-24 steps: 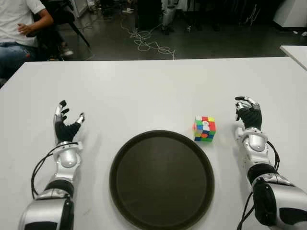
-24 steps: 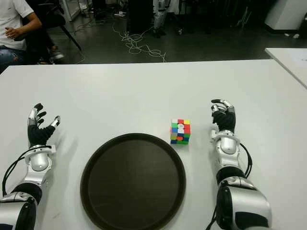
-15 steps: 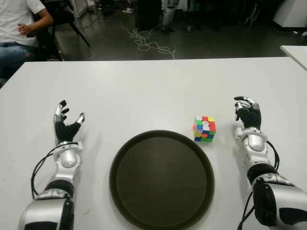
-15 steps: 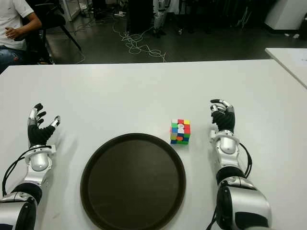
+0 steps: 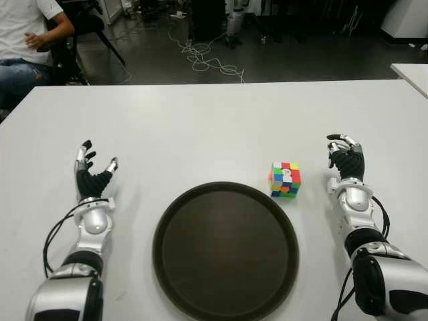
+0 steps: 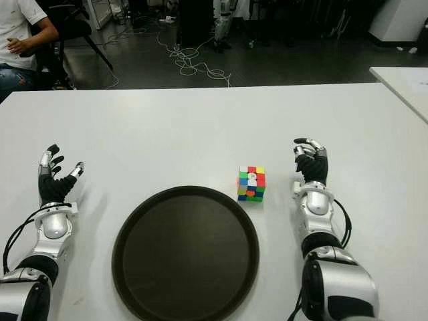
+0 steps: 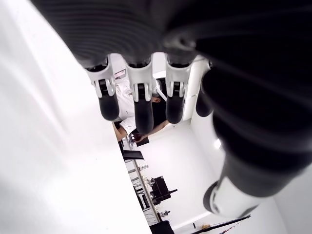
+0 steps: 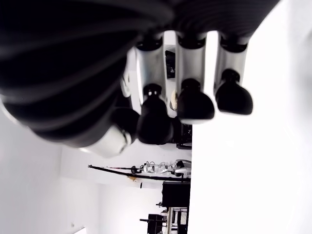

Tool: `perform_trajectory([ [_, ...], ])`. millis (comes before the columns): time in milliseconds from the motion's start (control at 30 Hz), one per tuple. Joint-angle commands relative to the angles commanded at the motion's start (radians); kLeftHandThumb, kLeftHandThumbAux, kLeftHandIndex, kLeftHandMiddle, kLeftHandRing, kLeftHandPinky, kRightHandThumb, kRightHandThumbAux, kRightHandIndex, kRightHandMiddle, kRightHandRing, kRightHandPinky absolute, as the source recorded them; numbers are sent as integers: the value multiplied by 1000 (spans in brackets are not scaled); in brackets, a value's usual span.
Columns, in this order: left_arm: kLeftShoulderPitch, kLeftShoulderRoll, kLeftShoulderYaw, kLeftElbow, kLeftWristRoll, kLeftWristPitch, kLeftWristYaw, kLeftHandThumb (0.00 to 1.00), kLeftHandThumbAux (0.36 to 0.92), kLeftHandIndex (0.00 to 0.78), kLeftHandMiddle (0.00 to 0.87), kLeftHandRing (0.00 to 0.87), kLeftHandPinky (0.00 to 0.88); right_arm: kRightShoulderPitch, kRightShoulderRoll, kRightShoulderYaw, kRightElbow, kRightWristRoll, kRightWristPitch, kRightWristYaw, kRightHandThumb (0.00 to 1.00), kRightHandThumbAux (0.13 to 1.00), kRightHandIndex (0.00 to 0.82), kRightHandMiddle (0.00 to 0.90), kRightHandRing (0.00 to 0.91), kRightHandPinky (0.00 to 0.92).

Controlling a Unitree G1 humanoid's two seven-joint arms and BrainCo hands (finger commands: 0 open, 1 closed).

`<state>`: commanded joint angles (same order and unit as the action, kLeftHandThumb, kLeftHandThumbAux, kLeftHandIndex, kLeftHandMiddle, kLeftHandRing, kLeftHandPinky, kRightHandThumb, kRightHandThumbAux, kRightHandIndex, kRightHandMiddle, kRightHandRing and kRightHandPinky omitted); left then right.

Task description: Pick up the Rubik's Cube and put it in the plate

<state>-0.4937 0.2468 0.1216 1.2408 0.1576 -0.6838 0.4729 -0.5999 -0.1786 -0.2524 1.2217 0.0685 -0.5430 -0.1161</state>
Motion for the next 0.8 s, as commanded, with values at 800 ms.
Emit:
perform_trajectory([
  [800, 3, 0, -10, 0, 14, -9, 16, 0, 765, 93, 119, 118, 110, 3, -7, 14, -2, -8, 5, -10, 708, 714, 441, 832, 830, 826],
])
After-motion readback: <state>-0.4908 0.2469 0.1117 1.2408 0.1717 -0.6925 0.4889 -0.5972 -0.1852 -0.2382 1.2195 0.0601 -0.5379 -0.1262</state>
